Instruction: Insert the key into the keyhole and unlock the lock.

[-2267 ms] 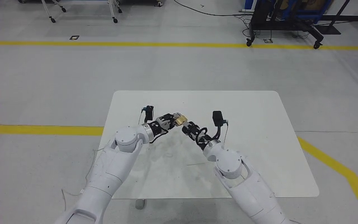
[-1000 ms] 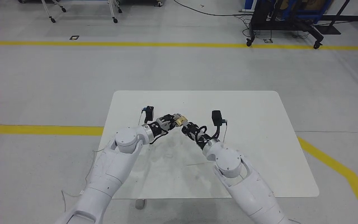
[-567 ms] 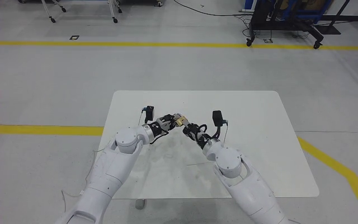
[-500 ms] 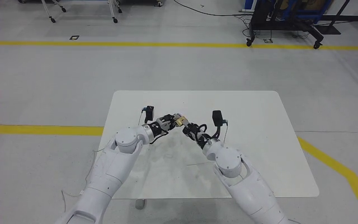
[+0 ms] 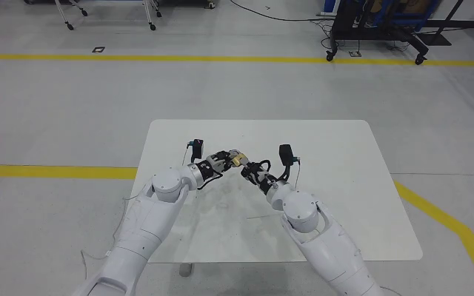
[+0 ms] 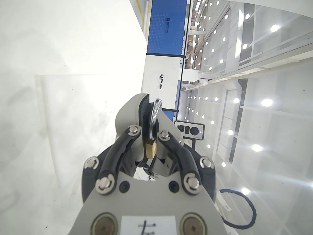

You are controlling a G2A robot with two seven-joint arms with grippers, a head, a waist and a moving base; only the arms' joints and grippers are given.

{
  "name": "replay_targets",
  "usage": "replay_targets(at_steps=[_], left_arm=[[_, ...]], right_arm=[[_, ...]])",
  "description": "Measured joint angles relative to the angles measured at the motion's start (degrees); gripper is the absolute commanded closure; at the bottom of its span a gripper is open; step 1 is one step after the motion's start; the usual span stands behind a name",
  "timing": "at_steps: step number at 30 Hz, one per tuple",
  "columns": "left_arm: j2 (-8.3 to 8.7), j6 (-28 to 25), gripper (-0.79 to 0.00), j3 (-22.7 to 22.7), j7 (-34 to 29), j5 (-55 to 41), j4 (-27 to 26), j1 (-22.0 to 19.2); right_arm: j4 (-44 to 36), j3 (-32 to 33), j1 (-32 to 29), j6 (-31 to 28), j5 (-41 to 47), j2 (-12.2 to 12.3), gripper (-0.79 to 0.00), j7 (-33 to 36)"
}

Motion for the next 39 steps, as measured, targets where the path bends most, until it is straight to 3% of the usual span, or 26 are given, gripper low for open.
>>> replay_targets(at_steps=[29,33,34,39], left_arm=[[0.03,-0.9,0.0,0.4,-0.3,0.6,-0.6,0.5],[0.03,-0.5,0.0,0.3,-0.1,0.4,-0.6,0.5],[0.03,-0.4,0.0,0.3,-0.1,0.4,-0.6,0.5],[0.03,-0.2,0.0,0.2,0.0,0.2,-0.7,0.5]], right_arm=[[0.7,0.5,1.3,2.9,2.2,-0.7,-0.329,0.3],[0.8,0.5,1.1,2.3,2.3,-0.8,-0.443,0.8],[0.8,0.6,1.0,2.2,2.3,-0.7,-0.388,0.9],[0.7,0.8,0.5,1.7,2.1,-0.7,-0.379,1.3]])
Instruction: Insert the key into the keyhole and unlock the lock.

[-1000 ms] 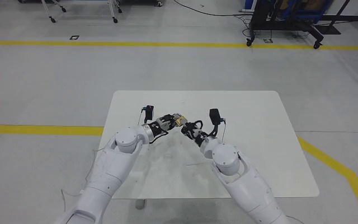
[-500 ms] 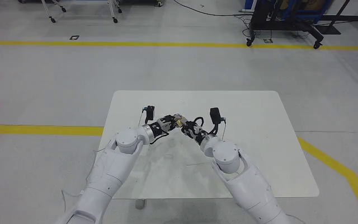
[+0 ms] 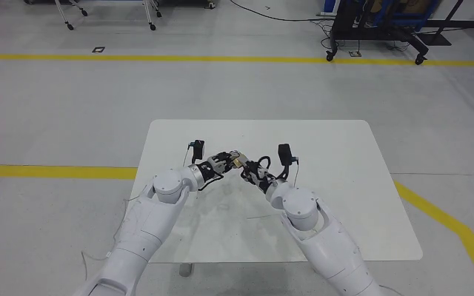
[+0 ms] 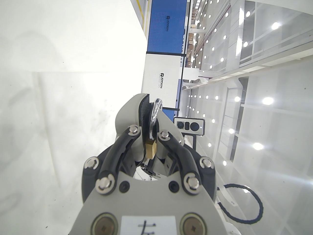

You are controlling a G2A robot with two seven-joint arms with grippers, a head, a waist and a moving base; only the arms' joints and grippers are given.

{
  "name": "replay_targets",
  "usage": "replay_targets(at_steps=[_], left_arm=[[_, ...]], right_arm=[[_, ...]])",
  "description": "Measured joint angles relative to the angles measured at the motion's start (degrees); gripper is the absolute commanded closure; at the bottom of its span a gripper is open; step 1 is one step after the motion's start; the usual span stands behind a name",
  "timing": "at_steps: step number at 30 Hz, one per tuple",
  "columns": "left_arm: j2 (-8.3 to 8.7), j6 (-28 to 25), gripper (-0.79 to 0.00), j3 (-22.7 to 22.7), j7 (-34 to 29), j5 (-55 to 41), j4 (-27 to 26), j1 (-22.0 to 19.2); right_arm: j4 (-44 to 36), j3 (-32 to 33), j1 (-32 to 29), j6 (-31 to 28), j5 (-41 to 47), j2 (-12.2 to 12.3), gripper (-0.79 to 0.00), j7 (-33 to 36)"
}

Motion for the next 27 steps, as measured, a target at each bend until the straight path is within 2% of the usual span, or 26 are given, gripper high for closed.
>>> replay_targets(at_steps=[13,16,18,19,21,22,25,26,27], left_arm=[[0.01,0.5,0.0,-0.4,0.2,-0.9,0.3,-0.1],[0.01,0.9,0.0,-0.6,0.4,-1.3,0.5,-0.2],[0.0,1.2,0.0,-0.7,0.5,-1.5,0.5,-0.2],[-0.01,1.3,0.0,-0.7,0.5,-1.7,0.6,-0.3],[-0.05,1.8,0.0,-0.8,0.5,-2.4,0.8,-0.3],[-0.07,2.1,0.0,-1.0,0.4,-2.9,0.9,-0.4],[-0.12,3.2,0.0,-1.3,0.4,-4.3,1.3,-0.6],[-0.13,3.4,0.0,-1.5,0.4,-4.7,1.4,-0.7],[-0.13,3.6,0.0,-1.5,0.5,-4.8,1.5,-0.7]], right_arm=[[-0.4,0.6,-0.8,-1.1,0.1,0.1,-0.385,0.8],[-0.3,1.0,-1.3,-1.6,0.2,0.2,-0.406,1.1],[-0.3,1.3,-1.6,-2.0,0.4,0.2,-0.502,1.4],[-0.4,1.4,-1.8,-2.3,0.5,0.3,-0.619,1.6],[-0.8,1.8,-2.5,-3.9,0.5,0.4,-0.776,2.3],[-1.0,2.0,-2.9,-4.9,0.3,0.5,-0.785,2.7],[-1.9,2.9,-4.6,-7.8,-0.1,0.8,-0.776,3.6],[-2.3,3.3,-5.4,-8.8,-0.2,1.0,-0.643,3.9],[-2.6,3.6,-5.9,-9.6,-0.3,1.1,-0.57,4.1]])
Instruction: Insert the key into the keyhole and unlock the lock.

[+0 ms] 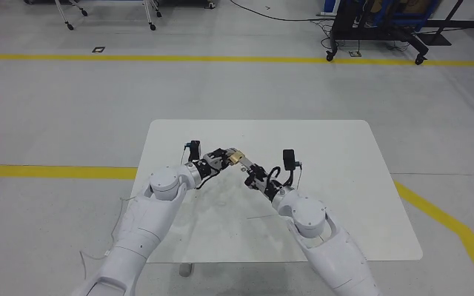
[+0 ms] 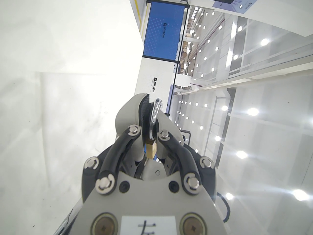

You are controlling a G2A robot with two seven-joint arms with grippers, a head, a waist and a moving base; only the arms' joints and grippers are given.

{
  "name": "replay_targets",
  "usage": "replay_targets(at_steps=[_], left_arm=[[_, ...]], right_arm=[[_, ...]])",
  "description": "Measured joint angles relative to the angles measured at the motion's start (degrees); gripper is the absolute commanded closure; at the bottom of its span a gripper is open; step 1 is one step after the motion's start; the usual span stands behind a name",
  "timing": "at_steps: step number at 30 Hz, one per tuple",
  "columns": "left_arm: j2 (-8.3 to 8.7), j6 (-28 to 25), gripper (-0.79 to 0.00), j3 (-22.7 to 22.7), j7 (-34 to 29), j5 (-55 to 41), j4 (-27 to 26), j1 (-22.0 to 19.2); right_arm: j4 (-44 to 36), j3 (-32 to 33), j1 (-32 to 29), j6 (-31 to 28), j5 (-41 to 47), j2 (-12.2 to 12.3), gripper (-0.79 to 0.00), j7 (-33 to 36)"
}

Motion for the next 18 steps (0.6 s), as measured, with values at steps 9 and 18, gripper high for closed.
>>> replay_targets(at_steps=[9,18], left_arm=[[-0.09,0.8,0.0,-0.1,-0.9,-1.6,0.3,-0.1],[-0.05,0.6,0.0,-0.1,-1.8,-1.9,0.5,-0.2]], right_arm=[[0.3,0.2,-3.0,-7.7,-0.6,0.4,-0.265,0.9],[4.4,-1.0,-1.3,-11.2,0.6,-0.1,-0.182,-1.4]])
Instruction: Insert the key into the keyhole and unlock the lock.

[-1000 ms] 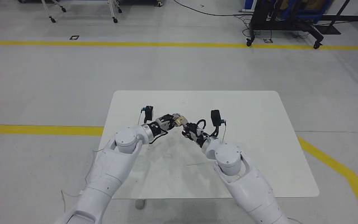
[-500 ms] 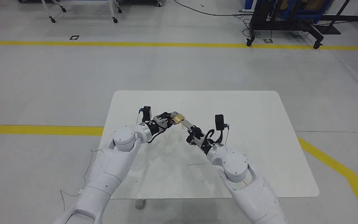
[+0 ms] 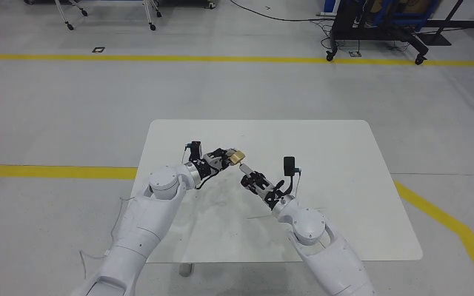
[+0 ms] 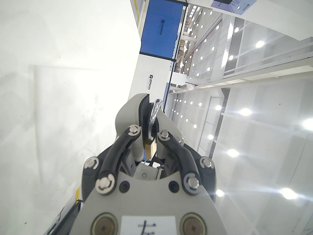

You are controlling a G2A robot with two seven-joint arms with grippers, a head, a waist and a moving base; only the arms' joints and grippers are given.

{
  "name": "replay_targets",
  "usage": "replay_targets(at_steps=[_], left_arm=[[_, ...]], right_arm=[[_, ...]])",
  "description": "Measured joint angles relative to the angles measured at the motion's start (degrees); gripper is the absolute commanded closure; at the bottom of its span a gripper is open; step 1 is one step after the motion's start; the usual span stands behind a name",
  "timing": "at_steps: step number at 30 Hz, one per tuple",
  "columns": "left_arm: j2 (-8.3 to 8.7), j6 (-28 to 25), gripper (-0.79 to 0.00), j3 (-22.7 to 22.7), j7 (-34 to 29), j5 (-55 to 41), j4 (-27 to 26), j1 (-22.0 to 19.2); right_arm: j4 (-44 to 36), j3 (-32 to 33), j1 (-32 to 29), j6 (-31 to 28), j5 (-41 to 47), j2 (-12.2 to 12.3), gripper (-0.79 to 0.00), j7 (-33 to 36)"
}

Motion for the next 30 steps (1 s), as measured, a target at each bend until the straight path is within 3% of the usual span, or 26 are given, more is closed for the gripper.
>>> replay_targets(at_steps=[1,3,5,10,30], left_arm=[[0.01,0.0,0.0,0.0,0.0,0.0,0.0,0.0],[0.03,-0.1,0.0,0.0,-0.1,0.1,0.0,0.0],[0.04,-0.1,0.0,0.1,-0.1,0.2,-0.1,0.1],[0.05,-0.3,0.0,0.2,0.0,0.6,-0.3,0.1],[0.43,-2.6,0.0,0.7,0.5,4.4,-1.9,0.9]], right_arm=[[0.3,-0.1,0.2,0.0,0.1,0.0,-0.228,-0.1],[0.7,-0.2,0.5,-0.2,0.4,-0.1,-0.209,-0.6],[0.9,-0.2,0.6,-0.4,0.6,-0.2,-0.083,-0.8],[1.0,-0.3,0.7,-0.9,0.6,-0.2,0.0,-1.1],[-2.0,1.1,0.4,2.8,-0.9,0.4,0.0,2.8]])
